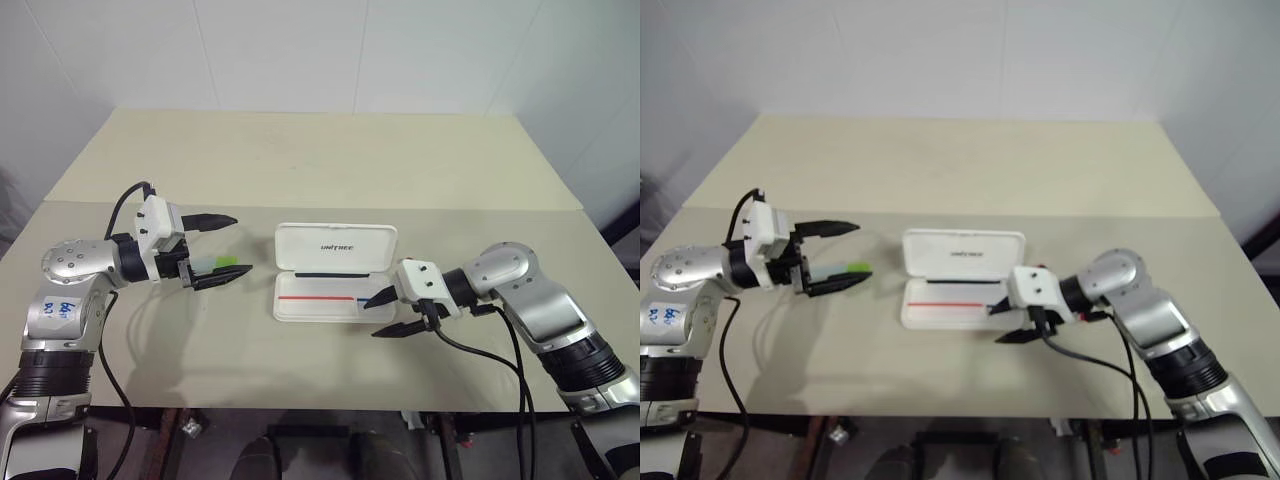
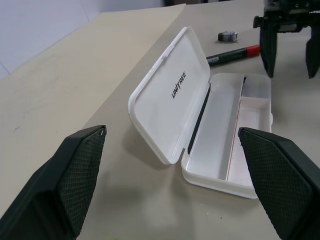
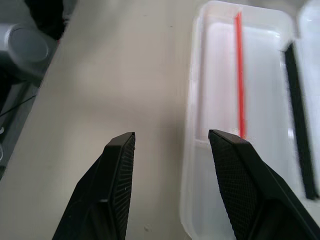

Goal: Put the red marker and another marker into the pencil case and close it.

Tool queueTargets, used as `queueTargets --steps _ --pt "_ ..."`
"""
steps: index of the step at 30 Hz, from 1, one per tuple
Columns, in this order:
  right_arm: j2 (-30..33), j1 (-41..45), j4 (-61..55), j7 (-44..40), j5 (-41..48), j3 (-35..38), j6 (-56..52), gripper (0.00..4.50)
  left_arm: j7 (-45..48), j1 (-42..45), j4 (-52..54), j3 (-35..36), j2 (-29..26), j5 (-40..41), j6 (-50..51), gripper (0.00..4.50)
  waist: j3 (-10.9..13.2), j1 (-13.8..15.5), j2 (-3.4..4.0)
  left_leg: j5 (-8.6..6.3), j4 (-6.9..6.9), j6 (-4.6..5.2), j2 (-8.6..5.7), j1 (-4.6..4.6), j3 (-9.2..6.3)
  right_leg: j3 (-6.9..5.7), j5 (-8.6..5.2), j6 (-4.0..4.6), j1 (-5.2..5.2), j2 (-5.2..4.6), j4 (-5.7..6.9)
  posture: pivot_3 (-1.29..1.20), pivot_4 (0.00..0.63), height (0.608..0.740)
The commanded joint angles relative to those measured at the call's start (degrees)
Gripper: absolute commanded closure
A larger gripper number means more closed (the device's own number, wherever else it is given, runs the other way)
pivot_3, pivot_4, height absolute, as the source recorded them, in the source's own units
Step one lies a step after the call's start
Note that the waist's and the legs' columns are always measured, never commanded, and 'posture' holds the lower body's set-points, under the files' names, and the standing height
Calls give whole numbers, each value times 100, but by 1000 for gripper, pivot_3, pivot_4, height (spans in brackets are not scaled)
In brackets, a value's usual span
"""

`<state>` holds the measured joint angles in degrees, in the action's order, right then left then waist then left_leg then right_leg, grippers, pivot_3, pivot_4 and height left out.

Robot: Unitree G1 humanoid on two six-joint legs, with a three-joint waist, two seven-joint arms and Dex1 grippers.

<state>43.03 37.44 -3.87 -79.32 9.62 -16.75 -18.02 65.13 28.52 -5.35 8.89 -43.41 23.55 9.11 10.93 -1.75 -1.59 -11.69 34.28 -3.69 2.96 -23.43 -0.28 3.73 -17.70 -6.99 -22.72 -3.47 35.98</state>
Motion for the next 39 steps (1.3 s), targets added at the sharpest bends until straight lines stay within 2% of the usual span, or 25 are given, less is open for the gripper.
queueTargets --steps 1,6,7,11,16,23,34,37,39 --pt "151 278 64 451 -58 473 -337 1669 33 61 200 46 5 135 -5 0 0 7 0 0 0 0 0 0 0 0 0 0 0 0 0 0 150 740" --pt "481 659 188 830 -63 650 -1654 97 345 184 504 -132 -47 414 477 0 0 16 0 0 -3 0 -1 -2 0 0 -3 5 -2 -3 -4 0 150 740" --pt "572 754 260 853 -62 659 -1875 25 370 214 552 -169 -43 415 516 0 0 16 0 -1 -5 0 0 -2 -1 0 -6 10 -2 -2 -4 0 150 740" --pt "891 909 413 834 -143 584 -2214 25 363 306 638 -251 8 405 552 0 0 15 0 -4 -8 3 -1 -4 0 0 -7 13 -4 -3 -8 0 150 740" --pt "1092 1070 637 1167 -502 223 -3183 25 344 374 650 -327 73 382 539 0 0 -7 0 -6 -8 6 0 -4 5 5 -8 12 -6 -2 -10 0 150 740" --pt "919 1001 423 1452 -307 22 -4522 25 308 313 680 -313 93 375 509 0 1 -2 1 -6 -8 6 0 -5 10 12 -7 12 -12 -1 -8 0 150 740" --pt "487 1084 592 2009 -265 -296 -5033 25 185 179 837 -200 38 408 556 0 1 -4 1 -7 -7 7 -1 -7 12 15 -6 9 -14 0 -8 0 150 740" --pt "331 1058 756 2293 -398 -428 -5004 639 128 101 927 -144 26 419 566 0 1 -6 1 -7 -7 7 0 -7 12 15 -6 9 -15 0 -7 0 150 740" --pt "304 1059 831 2326 -389 -478 -4994 1337 99 59 993 -112 14 432 593 0 0 -5 0 -7 -7 7 0 -7 12 15 -6 8 -15 0 -7 0 150 740"
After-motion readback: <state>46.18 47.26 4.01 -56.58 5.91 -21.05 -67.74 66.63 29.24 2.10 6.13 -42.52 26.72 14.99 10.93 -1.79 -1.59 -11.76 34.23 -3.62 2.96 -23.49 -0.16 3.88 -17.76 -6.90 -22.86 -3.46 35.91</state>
